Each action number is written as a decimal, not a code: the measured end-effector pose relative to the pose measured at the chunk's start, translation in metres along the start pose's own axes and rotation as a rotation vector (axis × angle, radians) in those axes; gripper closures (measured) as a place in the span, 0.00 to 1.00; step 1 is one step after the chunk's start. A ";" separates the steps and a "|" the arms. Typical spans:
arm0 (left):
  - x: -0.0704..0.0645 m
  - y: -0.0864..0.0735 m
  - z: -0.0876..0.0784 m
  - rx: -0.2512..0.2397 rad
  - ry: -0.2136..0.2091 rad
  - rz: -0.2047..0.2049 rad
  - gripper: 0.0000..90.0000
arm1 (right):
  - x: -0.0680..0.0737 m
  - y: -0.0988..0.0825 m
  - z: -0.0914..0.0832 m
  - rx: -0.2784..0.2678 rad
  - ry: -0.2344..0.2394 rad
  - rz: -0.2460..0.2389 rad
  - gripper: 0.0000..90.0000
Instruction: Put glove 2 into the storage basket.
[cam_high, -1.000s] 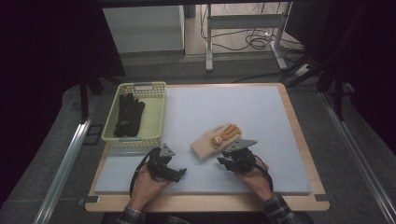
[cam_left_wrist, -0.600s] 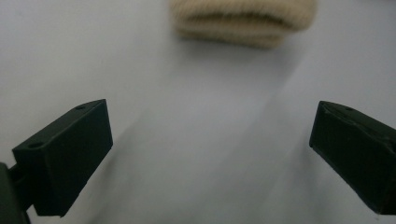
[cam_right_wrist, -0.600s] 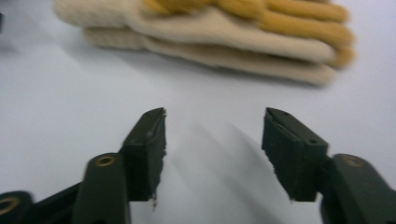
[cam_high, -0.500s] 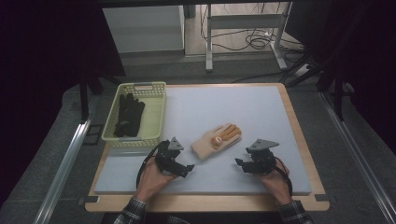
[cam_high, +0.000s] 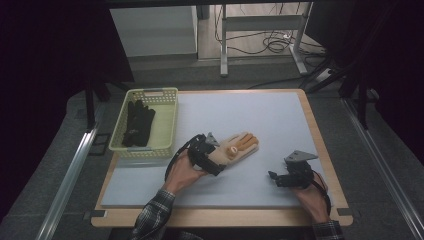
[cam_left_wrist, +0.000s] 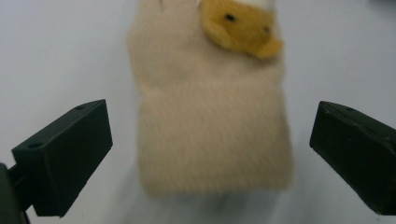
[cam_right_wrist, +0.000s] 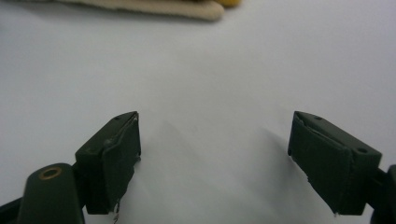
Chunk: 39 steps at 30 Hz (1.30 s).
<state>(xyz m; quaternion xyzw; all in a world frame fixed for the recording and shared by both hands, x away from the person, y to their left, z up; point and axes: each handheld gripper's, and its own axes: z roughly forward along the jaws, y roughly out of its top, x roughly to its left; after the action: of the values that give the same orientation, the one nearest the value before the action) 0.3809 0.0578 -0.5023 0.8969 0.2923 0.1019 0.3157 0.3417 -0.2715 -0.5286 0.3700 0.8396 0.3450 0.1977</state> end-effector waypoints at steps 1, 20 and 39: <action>0.002 0.004 0.004 0.012 0.001 0.007 0.00 | -0.002 -0.002 0.000 0.000 0.002 0.008 0.17; 0.007 0.035 0.052 0.124 -0.065 0.053 0.14 | -0.004 -0.003 0.000 0.009 0.020 0.026 0.17; 0.005 0.032 0.041 0.093 -0.095 -0.011 0.73 | -0.004 -0.003 0.000 0.009 0.021 0.027 0.17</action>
<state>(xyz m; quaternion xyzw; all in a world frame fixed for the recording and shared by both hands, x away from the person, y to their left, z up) 0.4140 0.0201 -0.5143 0.9129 0.2862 0.0436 0.2877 0.3432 -0.2763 -0.5305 0.3785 0.8380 0.3479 0.1826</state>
